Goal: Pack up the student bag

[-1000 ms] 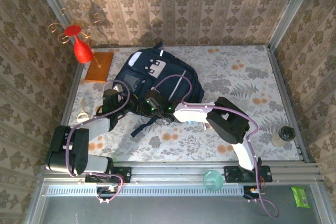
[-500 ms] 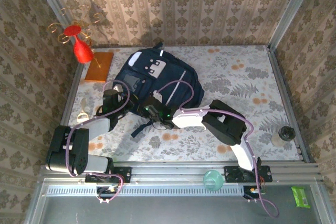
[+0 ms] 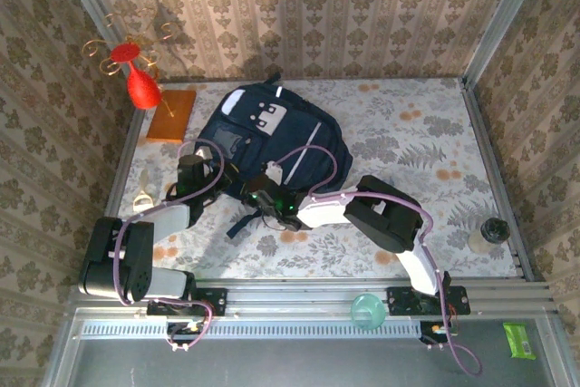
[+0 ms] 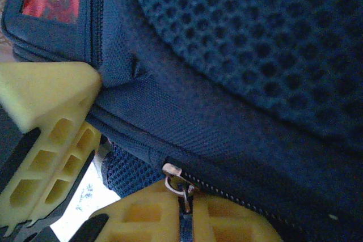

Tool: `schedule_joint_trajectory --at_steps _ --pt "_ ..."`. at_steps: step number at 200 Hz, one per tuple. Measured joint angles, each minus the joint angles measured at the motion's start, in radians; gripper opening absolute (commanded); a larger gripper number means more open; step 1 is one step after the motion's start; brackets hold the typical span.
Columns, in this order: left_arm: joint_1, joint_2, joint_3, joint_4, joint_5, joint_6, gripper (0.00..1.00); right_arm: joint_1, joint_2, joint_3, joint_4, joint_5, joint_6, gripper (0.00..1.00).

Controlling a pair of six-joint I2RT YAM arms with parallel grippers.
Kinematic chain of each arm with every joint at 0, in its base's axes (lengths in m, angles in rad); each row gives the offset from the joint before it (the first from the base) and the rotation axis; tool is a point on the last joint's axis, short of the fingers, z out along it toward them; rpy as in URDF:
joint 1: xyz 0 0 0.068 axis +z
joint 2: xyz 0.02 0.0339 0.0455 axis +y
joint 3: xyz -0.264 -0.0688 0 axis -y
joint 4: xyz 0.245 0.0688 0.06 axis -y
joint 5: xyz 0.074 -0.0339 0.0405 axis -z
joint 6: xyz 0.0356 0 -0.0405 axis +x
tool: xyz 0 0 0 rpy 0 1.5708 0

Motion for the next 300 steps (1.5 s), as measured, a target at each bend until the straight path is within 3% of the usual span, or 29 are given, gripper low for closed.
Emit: schedule_joint_trajectory --at_steps 43,230,300 --pt "-0.001 0.0 -0.001 -0.001 0.0 0.0 0.0 0.002 -0.05 -0.065 0.004 0.004 -0.004 0.0" --pt "0.052 -0.025 -0.007 -0.061 0.047 0.076 0.0 -0.005 -0.347 -0.291 -0.311 0.058 -0.151 0.0" --pt "0.085 -0.077 -0.006 -0.143 0.072 0.137 0.0 -0.101 -0.481 -0.408 -0.313 -0.003 -0.288 0.0"
